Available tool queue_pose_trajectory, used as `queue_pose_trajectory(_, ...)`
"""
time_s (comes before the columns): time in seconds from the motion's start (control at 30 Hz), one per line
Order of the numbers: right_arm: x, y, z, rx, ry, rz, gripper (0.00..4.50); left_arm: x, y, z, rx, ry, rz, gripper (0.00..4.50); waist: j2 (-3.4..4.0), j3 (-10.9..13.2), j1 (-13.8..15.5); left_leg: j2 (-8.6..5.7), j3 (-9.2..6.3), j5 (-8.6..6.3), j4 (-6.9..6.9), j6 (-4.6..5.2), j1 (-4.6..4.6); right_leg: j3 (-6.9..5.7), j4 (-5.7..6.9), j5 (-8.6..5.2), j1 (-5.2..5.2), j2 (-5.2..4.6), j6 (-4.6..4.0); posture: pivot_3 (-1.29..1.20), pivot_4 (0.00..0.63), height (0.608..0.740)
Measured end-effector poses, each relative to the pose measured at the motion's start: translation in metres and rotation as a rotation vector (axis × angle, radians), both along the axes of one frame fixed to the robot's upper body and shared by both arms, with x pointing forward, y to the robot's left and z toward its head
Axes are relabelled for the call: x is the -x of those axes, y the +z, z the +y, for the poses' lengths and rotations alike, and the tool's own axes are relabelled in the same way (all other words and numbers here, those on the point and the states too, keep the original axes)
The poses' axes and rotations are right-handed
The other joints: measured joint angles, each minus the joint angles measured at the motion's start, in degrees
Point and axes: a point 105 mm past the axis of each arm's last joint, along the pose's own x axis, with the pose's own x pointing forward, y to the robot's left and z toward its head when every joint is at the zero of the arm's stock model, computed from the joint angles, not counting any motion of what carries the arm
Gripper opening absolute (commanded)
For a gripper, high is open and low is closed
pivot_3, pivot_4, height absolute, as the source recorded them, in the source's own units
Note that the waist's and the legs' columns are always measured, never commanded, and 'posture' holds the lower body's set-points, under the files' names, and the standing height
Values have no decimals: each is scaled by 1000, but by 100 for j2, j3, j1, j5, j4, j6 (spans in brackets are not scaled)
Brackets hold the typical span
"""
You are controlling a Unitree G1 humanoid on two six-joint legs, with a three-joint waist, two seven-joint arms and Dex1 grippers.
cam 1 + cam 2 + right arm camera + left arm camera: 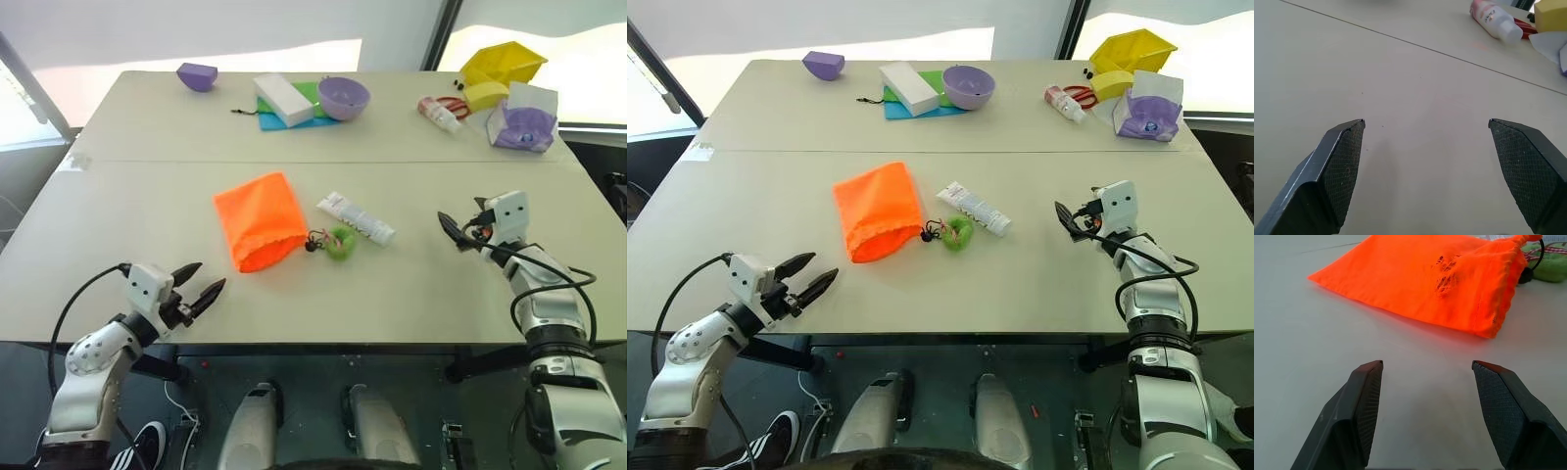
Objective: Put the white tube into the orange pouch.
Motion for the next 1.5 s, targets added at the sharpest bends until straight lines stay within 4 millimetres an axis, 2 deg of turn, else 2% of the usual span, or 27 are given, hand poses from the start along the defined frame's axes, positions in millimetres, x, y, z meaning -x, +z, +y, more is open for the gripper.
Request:
queue_pose_trajectory(0.2,-2,4,5,4,27,-18,4218,-4,3,-2,-11,39,-37,3105,0,0,6,-4,1,0,2,0,3,0,6,0,1,3,0,0,150,740)
queue_pose_trajectory(0.33,-2,4,6,5,36,-21,4218,-5,13,-8,-43,17,-77,3105,0,0,11,-5,1,1,2,0,3,0,6,0,2,4,1,0,150,740)
queue_pose_trajectory(0.63,-1,2,6,7,47,-15,4218,-6,20,-12,17,-12,-97,3105,0,0,2,-5,2,1,2,0,6,0,10,0,2,7,2,0,150,740)
queue_pose_trajectory(0.83,9,4,16,-7,137,-9,4218,-4,26,-16,-3,-44,-142,3105,0,0,9,-4,3,1,2,1,6,0,9,0,3,8,2,0,150,740)
queue_pose_trajectory(0.93,29,7,35,-59,308,3,4218,-4,36,-23,-16,-70,-178,3105,0,0,36,-3,-1,1,2,1,5,-1,12,-3,6,7,8,0,150,740)
queue_pose_trajectory(1.03,48,16,59,-62,468,-5,4218,-10,52,-40,-43,-115,-242,3105,1,0,27,-3,2,1,9,0,6,-1,16,-2,10,6,7,0,150,740)
queue_pose_trajectory(1.13,69,18,77,98,608,3,4218,-23,56,-54,-165,-115,-281,3105,1,-4,28,-5,2,1,13,0,14,-2,16,-2,18,8,7,0,150,740)
queue_pose_trajectory(1.2,81,12,98,193,702,-2,4218,-35,52,-61,-258,-85,-295,3105,1,-4,8,-5,2,0,12,-1,19,-2,16,-2,20,11,7,0,150,740)
queue_pose_trajectory(1.27,88,7,112,220,751,-1,4218,-40,48,-66,-289,-68,-302,3105,1,-4,-11,-4,2,0,12,-1,18,-1,16,-2,18,10,7,0,150,740)
queue_pose_trajectory(1.37,90,10,126,175,761,-20,4218,-45,39,-67,-341,-36,-292,3105,1,-4,17,-3,-3,0,9,-1,14,-3,17,-2,13,11,9,0,150,740)
queue_pose_trajectory(1.5,93,13,144,148,770,-62,4218,-47,36,-74,-314,-43,-285,3105,0,-5,42,-4,-6,0,9,-1,11,-7,16,-2,13,9,9,0,150,740)
